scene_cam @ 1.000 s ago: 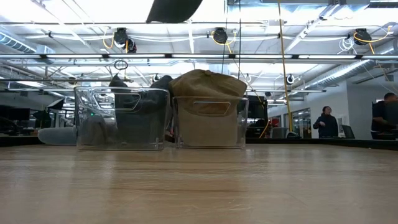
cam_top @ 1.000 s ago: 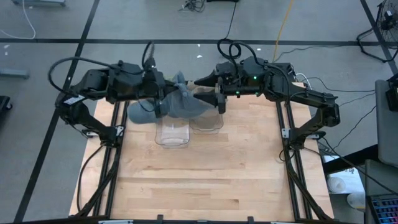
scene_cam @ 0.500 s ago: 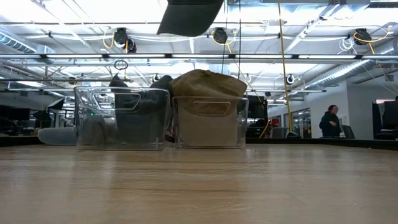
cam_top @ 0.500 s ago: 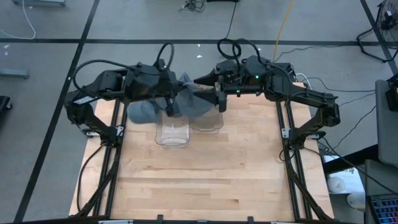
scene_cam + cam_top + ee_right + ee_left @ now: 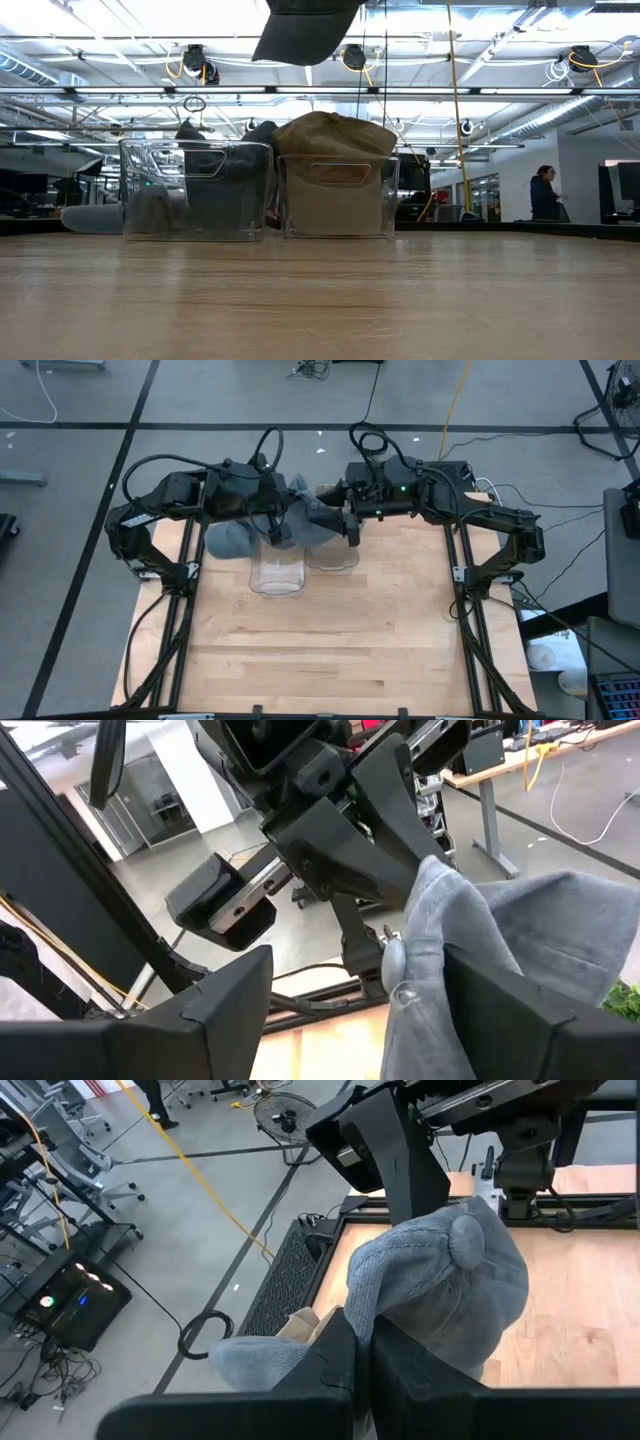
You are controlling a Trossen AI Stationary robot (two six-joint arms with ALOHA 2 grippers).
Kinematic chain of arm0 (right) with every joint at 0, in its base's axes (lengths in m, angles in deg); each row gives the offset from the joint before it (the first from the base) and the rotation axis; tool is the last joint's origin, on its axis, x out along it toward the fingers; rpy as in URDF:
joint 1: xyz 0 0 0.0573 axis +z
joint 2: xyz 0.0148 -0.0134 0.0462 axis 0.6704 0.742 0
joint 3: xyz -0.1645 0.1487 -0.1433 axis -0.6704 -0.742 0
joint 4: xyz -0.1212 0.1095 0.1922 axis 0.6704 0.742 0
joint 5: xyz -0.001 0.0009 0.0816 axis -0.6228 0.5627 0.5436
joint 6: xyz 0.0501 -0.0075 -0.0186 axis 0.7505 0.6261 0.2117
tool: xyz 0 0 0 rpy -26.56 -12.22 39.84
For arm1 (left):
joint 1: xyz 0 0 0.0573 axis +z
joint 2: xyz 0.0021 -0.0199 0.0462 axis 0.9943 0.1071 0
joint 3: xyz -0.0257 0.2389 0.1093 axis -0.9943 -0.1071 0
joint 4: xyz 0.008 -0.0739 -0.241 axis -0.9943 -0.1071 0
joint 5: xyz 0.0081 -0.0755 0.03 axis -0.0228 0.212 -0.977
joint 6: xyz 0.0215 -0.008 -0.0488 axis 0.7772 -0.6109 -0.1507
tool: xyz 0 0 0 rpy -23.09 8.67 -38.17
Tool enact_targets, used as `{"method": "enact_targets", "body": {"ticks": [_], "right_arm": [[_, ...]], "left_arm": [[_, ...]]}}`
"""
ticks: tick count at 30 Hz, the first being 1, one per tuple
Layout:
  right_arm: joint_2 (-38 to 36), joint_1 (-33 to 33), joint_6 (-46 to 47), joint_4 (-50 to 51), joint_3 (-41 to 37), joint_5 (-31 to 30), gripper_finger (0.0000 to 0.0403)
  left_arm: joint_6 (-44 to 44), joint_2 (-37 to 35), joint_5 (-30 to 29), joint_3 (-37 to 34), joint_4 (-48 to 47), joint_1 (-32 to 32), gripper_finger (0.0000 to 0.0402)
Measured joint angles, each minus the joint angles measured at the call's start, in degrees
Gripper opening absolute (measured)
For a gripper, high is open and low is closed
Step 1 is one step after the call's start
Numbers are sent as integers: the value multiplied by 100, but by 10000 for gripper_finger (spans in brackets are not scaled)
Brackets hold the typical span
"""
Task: Pick & Place hat
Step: Put the bottom blue cap into the left transparent bin
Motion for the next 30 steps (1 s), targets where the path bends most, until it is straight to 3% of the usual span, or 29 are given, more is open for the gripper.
{"method": "enact_targets", "body": {"ticks": [10,15,21,30], "right_arm": [[-11,0,-109,156,-105,-10,209],[2,-7,-86,15,-341,-18,138],[-13,-7,-95,-323,-647,-16,15],[-6,-82,-186,-567,-738,418,1]], "left_arm": [[24,0,0,0,54,25,6],[39,0,0,0,49,25,6],[57,0,2,0,47,44,6],[90,-18,105,0,-290,49,49]]}}
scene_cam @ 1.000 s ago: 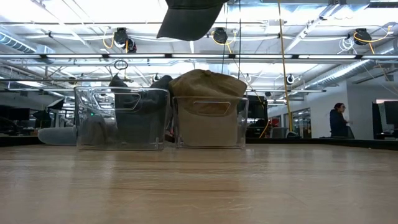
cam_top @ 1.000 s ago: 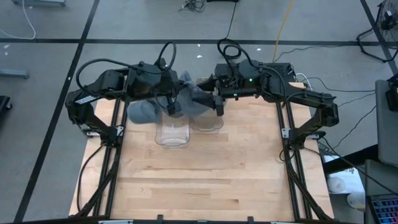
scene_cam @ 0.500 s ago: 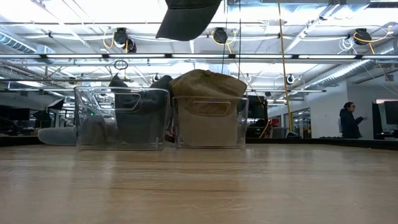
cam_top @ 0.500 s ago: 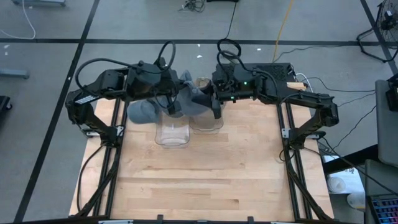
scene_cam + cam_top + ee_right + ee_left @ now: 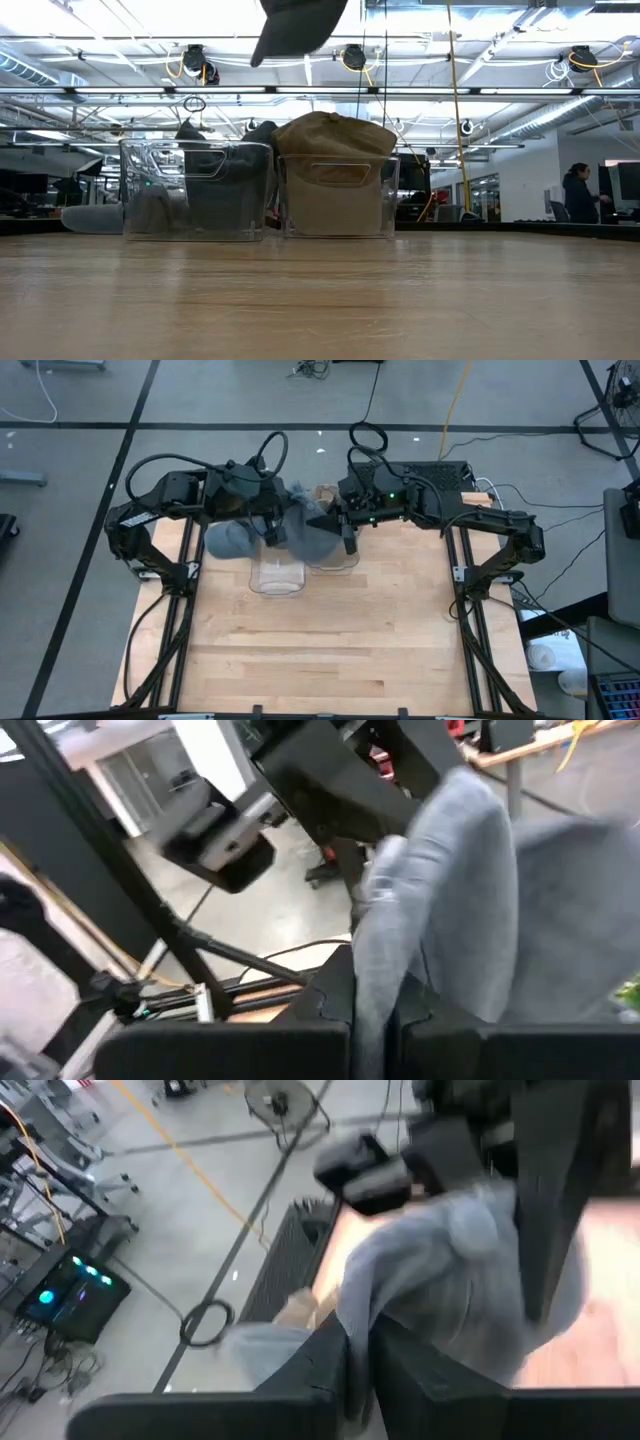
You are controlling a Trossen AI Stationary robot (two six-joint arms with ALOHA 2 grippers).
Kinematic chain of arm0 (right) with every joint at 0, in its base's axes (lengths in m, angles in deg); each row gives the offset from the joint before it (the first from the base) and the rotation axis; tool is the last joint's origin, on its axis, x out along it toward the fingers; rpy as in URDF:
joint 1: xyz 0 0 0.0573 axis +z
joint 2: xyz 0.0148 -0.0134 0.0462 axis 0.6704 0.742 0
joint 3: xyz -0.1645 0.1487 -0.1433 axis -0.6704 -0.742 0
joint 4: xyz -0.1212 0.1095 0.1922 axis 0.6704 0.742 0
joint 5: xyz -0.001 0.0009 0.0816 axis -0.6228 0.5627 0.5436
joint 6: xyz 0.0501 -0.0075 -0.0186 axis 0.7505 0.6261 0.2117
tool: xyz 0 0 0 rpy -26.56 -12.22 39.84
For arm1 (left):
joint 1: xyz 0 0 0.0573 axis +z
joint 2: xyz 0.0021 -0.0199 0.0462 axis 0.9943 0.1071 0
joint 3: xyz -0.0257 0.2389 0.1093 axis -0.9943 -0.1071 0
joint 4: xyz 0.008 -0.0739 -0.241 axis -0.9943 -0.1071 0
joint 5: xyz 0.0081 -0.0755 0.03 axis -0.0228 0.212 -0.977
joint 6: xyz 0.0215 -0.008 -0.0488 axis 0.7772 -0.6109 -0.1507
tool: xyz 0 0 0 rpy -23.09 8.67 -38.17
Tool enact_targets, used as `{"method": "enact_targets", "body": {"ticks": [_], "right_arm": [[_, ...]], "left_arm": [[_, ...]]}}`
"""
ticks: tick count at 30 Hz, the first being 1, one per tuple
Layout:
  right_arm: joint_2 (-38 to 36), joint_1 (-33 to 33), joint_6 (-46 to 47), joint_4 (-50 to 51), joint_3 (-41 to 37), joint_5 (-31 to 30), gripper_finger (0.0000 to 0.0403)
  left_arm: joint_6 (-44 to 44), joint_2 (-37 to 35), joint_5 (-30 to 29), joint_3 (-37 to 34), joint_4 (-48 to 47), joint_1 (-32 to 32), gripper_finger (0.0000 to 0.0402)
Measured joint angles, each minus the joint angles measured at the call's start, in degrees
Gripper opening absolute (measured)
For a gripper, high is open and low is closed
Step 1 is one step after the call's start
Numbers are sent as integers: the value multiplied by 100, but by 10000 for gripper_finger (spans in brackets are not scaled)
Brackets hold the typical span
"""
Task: Pick & Place hat
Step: Put the bottom blue cap into the left transparent bin
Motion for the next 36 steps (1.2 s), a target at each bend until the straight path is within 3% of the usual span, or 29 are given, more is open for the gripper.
{"method": "enact_targets", "body": {"ticks": [10,18,21,24,30,36], "right_arm": [[-324,-153,-676,249,36,48,0],[-357,-189,-873,249,34,30,0],[-357,-180,-1089,246,34,13,0],[-349,-111,-1532,240,34,-336,0],[-23,17,-2067,-178,139,-570,0],[740,119,-2678,416,1044,-583,0]], "left_arm": [[-506,-596,191,-6,-1494,62,99],[-393,-1569,206,0,-1199,62,107],[-254,-1964,457,0,-1058,44,108],[-162,-2316,660,-51,-973,44,108],[-96,-3104,784,-1091,-466,44,108],[-270,-3966,689,-2739,611,44,108]]}}
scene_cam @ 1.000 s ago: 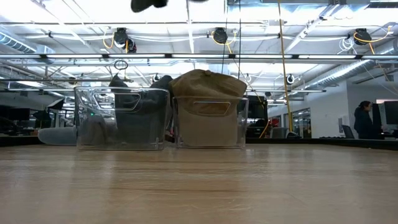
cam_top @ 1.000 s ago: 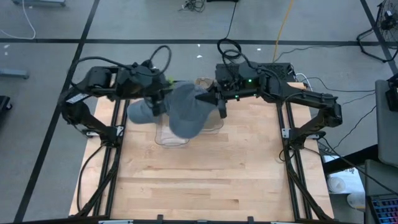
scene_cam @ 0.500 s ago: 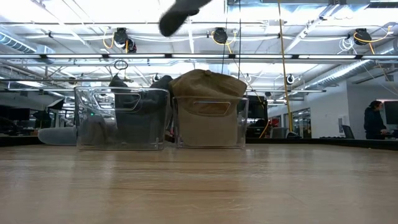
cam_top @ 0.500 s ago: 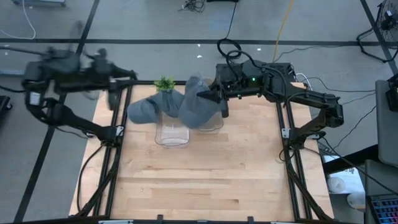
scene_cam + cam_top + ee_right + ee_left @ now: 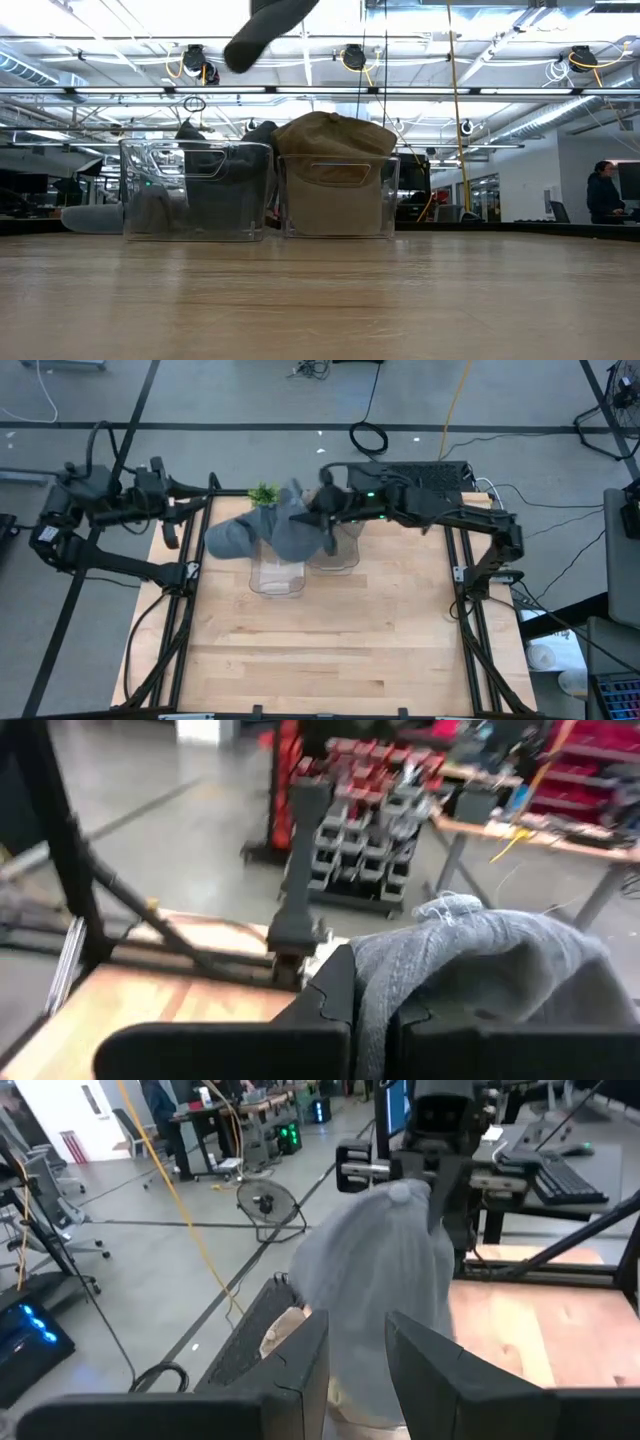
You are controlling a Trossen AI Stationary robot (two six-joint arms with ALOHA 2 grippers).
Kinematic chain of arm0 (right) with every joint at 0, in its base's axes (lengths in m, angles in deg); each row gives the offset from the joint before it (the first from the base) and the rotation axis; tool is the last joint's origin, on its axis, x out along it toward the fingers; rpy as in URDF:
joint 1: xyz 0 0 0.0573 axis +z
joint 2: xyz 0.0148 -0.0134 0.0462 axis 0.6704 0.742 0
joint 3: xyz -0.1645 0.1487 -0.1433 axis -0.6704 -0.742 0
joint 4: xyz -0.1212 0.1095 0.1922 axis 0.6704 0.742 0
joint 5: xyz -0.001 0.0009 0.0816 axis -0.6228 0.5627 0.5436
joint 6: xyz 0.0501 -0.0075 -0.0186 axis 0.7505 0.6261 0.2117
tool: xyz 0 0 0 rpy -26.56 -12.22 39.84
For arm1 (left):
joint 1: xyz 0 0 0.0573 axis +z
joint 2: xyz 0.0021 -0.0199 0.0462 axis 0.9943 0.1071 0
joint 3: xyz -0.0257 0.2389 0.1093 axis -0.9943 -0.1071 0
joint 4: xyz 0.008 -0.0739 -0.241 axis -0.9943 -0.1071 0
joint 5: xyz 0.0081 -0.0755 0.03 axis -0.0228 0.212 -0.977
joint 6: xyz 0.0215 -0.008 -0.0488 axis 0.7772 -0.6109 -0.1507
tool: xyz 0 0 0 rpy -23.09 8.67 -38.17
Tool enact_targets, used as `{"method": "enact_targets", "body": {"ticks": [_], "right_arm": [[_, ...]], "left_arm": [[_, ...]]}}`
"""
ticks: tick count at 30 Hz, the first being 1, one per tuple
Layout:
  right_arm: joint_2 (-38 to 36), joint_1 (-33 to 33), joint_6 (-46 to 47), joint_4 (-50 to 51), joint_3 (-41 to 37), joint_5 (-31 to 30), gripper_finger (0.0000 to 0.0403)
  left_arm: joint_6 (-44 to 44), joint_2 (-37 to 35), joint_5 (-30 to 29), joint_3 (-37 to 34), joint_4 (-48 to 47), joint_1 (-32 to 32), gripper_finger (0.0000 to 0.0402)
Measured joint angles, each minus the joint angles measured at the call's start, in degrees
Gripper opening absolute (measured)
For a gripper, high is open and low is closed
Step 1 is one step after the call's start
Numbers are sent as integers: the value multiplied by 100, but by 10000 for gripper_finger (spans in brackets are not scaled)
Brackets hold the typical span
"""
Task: Pick & Place hat
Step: Put the bottom blue cap into the left transparent bin
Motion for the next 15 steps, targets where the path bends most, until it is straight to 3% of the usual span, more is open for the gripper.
{"method": "enact_targets", "body": {"ticks": [8,15], "right_arm": [[1219,11,-849,1634,1839,-467,0],[1574,53,-1034,1476,2030,-627,0]], "left_arm": [[-386,-598,126,-1267,917,0,108],[-443,-859,474,-1782,1053,0,108]]}}
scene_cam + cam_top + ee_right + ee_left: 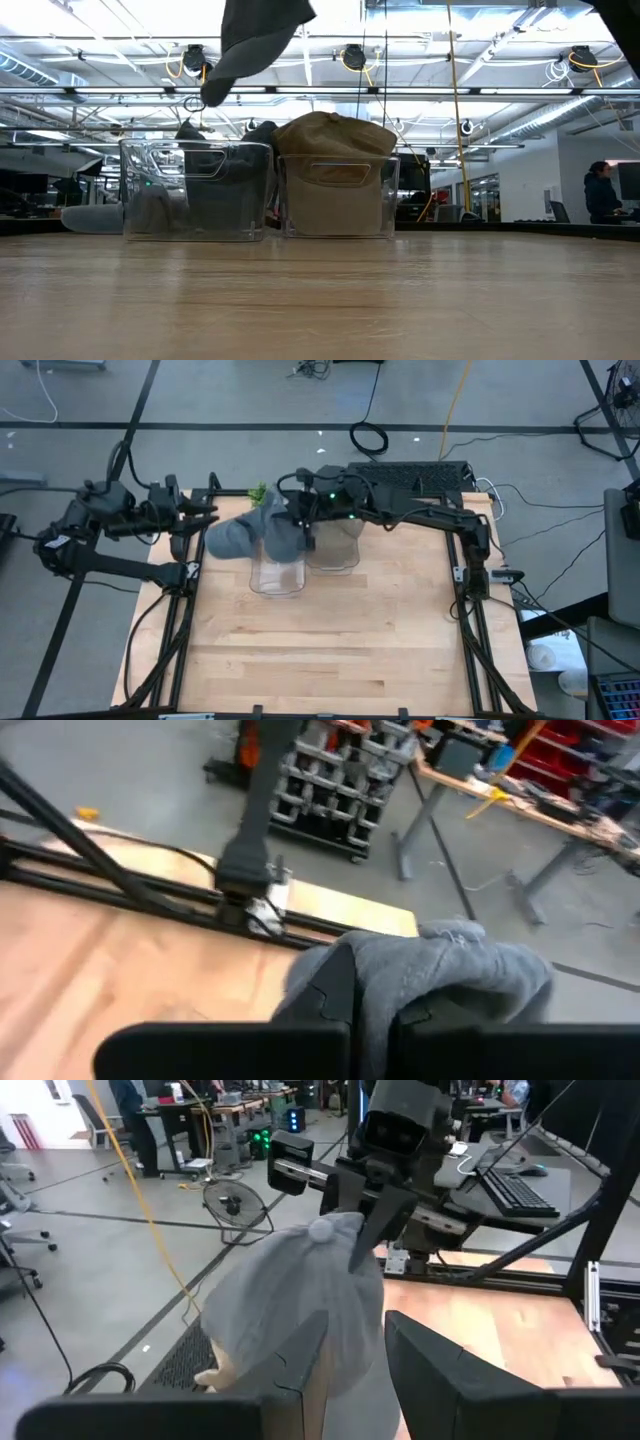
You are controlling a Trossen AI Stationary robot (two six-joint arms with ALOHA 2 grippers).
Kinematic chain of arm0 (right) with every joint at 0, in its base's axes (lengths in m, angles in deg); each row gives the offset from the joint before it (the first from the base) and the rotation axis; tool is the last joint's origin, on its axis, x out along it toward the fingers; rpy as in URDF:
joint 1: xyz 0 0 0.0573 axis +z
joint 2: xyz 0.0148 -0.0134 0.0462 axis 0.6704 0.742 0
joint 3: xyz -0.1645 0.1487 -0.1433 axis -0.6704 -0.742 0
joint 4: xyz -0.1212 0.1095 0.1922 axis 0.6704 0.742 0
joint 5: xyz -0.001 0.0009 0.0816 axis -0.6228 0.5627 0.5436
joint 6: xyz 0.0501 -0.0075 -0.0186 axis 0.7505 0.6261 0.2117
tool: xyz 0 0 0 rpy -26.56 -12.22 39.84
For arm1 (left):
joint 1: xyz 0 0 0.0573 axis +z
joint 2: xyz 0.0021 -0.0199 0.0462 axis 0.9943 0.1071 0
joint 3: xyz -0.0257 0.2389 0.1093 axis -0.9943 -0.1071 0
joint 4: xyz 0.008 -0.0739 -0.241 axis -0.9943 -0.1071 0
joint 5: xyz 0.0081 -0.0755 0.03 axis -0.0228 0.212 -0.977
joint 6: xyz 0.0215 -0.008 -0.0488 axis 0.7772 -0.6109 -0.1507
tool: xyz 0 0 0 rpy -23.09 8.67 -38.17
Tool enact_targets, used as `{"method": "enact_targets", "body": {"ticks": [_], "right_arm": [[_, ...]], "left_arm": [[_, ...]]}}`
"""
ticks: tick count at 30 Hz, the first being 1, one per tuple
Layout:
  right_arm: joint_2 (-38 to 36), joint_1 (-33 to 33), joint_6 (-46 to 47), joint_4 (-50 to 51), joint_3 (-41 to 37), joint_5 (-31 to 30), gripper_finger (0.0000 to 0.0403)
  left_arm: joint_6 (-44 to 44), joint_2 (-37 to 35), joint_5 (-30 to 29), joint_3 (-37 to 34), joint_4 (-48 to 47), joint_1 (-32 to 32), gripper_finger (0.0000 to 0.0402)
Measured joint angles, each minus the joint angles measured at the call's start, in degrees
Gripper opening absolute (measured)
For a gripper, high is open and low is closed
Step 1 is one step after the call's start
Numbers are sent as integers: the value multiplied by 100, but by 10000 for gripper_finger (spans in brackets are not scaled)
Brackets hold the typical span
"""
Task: Pick & Place hat
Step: Put the bottom blue cap into the left transparent bin
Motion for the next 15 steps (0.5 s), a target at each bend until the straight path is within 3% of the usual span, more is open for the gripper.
{"method": "enact_targets", "body": {"ticks": [10,15], "right_arm": [[422,61,-558,-362,9,-267,0],[592,65,-726,-322,-23,87,0]], "left_arm": [[-83,-23,-23,-348,89,-1,108],[-78,-19,-107,-395,129,7,108]]}}
